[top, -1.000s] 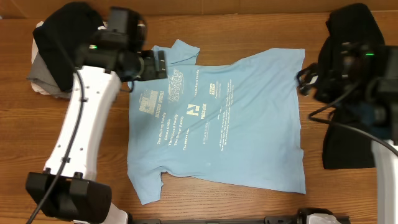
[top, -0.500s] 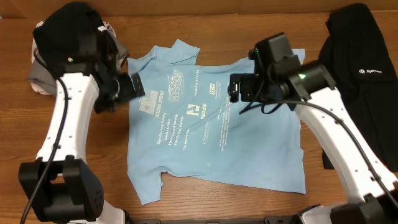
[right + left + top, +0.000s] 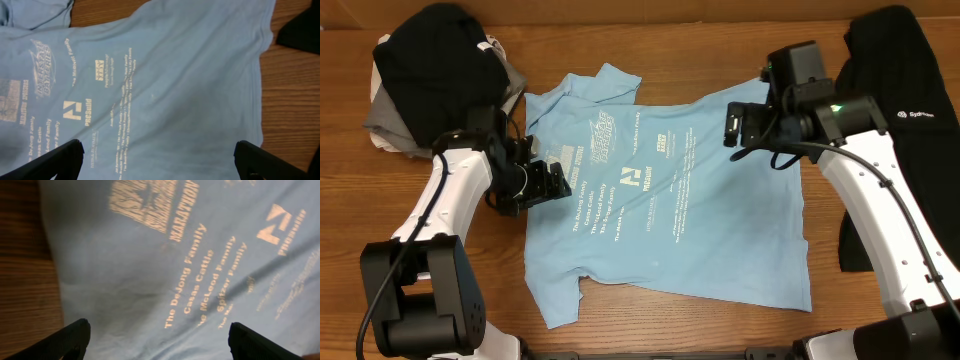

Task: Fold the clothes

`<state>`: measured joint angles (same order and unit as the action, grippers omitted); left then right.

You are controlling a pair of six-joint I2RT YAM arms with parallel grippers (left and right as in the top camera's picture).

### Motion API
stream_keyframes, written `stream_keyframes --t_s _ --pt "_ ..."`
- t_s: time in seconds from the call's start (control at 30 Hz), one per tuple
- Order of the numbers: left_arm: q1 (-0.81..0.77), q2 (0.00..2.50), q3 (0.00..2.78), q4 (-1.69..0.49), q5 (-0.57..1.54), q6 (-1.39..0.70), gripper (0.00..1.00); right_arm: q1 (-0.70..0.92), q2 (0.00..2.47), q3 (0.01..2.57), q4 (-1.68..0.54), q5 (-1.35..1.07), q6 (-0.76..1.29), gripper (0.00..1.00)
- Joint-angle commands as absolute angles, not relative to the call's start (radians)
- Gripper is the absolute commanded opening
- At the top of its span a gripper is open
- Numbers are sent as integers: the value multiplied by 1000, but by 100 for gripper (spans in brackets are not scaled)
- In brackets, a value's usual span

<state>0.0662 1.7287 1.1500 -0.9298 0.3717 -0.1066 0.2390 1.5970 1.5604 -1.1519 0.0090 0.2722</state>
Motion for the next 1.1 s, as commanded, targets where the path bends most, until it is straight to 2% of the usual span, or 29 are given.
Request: stream_keyframes --t_s 0.0,0.3,0.43,0.57,0.8,1.07 --pt "72 1734 1141 -963 442 -31 89 211 1584 1565 -1149 25 253 100" --pt "72 1725 1139 -1167 350 -145 86 194 1584 1565 -1145 22 208 100" --pt "59 1692 1134 -1259 215 -231 87 194 1584 1565 -1145 22 208 100" --pt "36 1632 1087 -1277 176 -302 86 194 1584 1564 -1145 23 197 100" --pt "16 1539 886 -1137 177 -399 86 194 1584 1563 -1146 22 182 100" --pt "21 1540 788 -773 205 -401 87 194 1584 1551 -1142 22 182 100"
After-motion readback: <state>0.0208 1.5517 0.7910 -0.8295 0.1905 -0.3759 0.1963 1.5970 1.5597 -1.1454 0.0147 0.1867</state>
